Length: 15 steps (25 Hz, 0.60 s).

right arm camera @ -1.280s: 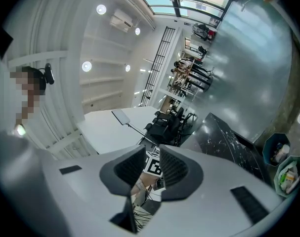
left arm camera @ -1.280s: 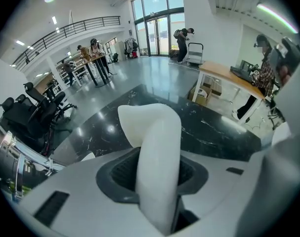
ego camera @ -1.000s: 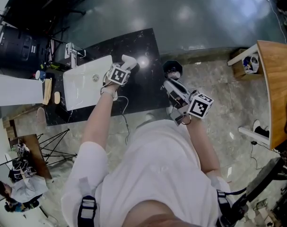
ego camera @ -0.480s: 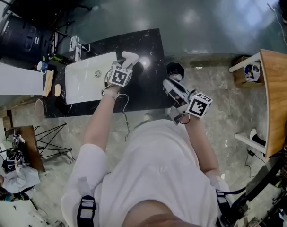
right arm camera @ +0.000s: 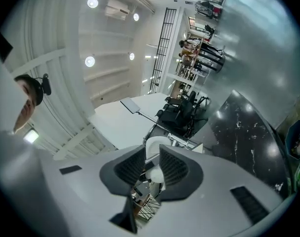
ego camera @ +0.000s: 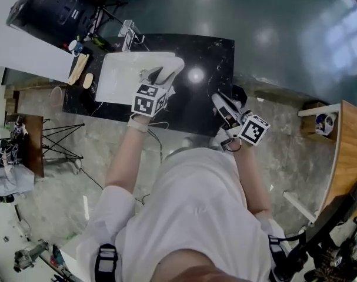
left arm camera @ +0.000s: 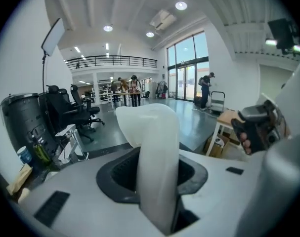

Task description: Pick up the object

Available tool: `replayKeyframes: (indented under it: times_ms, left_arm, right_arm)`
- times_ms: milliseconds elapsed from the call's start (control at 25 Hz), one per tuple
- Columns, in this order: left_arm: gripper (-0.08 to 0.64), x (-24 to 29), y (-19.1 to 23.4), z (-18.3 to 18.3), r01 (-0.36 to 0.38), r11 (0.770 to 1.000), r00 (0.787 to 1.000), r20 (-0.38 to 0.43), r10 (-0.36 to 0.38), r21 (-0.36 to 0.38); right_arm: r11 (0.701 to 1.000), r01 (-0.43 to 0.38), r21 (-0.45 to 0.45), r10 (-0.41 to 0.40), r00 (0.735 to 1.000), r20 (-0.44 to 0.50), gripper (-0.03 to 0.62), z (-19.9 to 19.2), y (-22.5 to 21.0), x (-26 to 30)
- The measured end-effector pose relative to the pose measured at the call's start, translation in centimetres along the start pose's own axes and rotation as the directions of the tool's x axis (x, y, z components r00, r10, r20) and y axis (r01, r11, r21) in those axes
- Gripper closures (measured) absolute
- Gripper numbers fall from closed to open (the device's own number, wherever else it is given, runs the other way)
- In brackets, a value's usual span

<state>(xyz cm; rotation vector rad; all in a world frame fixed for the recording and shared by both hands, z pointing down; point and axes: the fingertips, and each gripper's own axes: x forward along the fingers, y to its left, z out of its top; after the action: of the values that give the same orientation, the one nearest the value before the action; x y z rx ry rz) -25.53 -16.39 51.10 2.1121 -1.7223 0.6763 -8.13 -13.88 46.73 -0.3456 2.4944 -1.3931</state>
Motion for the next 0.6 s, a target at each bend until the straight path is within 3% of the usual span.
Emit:
replayKeyframes:
  times_ms: [200,320,440,600]
  left_arm:
    - [0.410,-5.4,1.6,-0.3,-0.009,0.991,0.993,0.118,0.025,-0.134]
    - [0.410,-9.0,2.6,-1.4,-0.058,0.976,0.981,0.170,0.094,-0.210]
    - [0.410,-12.1,3.6,-2.5,-0.073,0.946,0.963,0.224,0.149,-0.315]
    - [0.410,-15.5,4.1,-4.1,-0.042,0.886,0.933,0.299,0.200,-0.461]
  right_arm:
    - [0.999,-0.043,0.030,0.044,0.998,-0.040,0.514,-1.6,0.4,3.2]
    - [0.995,-0.087,0.055,0.092,0.991,-0.097,0.514,-2.8,1.3,5.2]
    - [0.991,-0.119,0.062,0.127,0.981,-0.149,0.514,-4.1,2.2,6.8]
    - [0.987,-0.144,0.068,0.155,0.966,-0.207,0.514,-6.0,3.1,8.5]
